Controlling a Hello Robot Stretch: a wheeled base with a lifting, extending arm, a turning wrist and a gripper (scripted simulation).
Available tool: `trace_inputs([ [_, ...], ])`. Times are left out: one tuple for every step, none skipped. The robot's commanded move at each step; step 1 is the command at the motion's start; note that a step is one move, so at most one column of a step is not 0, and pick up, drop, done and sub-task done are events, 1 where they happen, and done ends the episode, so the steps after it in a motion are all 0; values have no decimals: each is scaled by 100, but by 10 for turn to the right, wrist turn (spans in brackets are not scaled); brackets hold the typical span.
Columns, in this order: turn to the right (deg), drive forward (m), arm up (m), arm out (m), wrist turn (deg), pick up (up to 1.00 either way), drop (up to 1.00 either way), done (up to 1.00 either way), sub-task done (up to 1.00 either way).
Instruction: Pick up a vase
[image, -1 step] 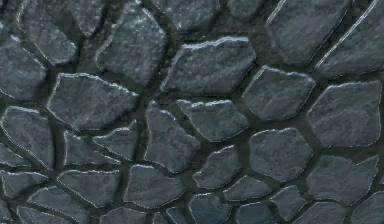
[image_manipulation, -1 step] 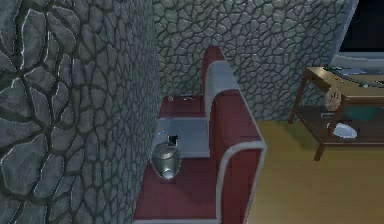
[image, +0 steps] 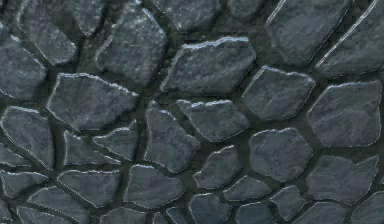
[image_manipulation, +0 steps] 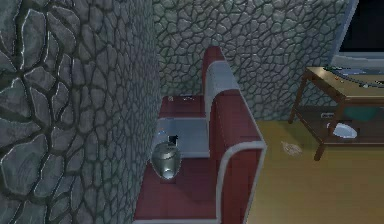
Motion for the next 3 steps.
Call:
trace_inputs([
  [0, 0, 6, 0, 0, 0, 0, 0, 0],
  [0, 0, 0, 50, 0, 0, 0, 0, 0],
  [0, 0, 0, 0, 450, 0, 0, 0, 0],
])
